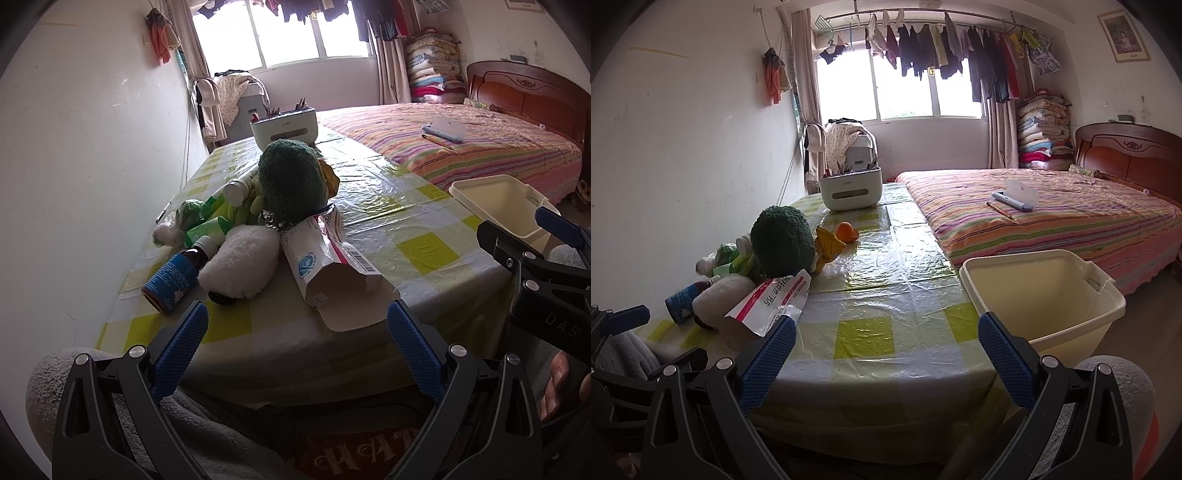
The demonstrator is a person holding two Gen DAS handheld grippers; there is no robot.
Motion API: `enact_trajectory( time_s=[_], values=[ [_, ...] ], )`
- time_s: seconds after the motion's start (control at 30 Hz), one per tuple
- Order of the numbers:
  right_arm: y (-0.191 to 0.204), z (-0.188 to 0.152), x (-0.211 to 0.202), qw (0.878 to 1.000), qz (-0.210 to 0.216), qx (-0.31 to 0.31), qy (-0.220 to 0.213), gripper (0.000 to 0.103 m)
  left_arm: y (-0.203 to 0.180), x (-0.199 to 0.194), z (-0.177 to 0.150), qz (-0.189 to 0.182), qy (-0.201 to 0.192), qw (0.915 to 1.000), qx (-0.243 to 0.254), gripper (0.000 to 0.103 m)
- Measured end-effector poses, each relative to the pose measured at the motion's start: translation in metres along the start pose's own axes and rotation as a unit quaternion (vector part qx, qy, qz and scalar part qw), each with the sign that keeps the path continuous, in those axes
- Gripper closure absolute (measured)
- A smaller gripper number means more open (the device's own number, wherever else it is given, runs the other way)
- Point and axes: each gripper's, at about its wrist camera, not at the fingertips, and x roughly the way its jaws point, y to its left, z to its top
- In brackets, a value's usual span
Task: Collect trash
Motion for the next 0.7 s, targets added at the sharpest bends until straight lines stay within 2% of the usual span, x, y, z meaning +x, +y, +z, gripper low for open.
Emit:
enact_trajectory(
  time_s=[0.7],
  values=[
    [-0.0029, -0.0039, 0.0055, 1.000, -0.005, 0.004, 0.019, 0.007, -0.0099, 0.0046, -0.0034, -0.004, 0.009, 0.9996, 0.026, 0.007]
  ],
)
